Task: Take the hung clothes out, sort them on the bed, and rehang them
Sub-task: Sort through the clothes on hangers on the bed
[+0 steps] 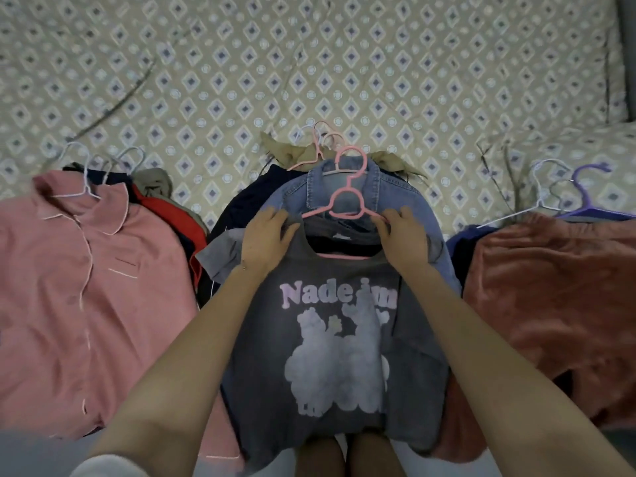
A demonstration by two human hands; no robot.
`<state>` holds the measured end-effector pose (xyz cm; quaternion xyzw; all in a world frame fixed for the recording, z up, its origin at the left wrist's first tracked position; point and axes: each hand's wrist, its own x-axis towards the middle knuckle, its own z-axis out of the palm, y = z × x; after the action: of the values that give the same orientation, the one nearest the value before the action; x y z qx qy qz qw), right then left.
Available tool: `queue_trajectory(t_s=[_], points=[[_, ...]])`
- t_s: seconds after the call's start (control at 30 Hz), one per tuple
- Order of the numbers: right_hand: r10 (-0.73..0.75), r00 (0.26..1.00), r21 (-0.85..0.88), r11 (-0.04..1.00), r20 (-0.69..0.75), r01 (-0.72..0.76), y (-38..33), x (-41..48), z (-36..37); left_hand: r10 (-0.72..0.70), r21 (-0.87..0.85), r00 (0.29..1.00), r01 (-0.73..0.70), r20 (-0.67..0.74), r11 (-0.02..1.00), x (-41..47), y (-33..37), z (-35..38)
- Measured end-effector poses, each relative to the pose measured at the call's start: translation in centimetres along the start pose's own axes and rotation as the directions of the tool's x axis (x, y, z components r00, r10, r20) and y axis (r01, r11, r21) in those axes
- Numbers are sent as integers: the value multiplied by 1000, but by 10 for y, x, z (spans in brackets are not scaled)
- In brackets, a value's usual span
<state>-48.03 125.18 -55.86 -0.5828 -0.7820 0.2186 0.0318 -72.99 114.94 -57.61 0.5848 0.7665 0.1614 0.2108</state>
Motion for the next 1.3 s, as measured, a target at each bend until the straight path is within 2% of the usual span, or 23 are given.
queue_trajectory(t_s=[0.13,0.3,0.47,0.6,0.8,0.9,1.1,1.3], points=[[-19,999,73,997,-44,23,-14,-43,-40,51,-102,998,-53,-21,993,-37,33,-46],[-27,998,124,992,-52,34,-33,-114,-91,-11,-63,996,6,-91,998,-112,72,-95],[-101,994,-17,995,-52,101,-43,-210,-127,-69,-27,982,65,-174,998,-218,111,-120],[-201,978,-136,972,-50,193,-43,-286,-150,-111,-88,966,92,-234,992,-306,135,-124],[-245,964,-162,961,-108,226,-56,-370,-187,-84,-139,946,42,-312,989,-391,169,-157],[-278,951,-141,955,-135,260,-71,-397,-203,-80,-168,934,21,-348,986,-422,173,-177],[-360,917,-130,931,-172,341,-113,-431,-223,-93,-75,873,64,-478,995,-469,174,-218],[-397,888,-175,915,-231,363,-171,-461,-226,-89,-75,847,58,-523,996,-506,137,-256]])
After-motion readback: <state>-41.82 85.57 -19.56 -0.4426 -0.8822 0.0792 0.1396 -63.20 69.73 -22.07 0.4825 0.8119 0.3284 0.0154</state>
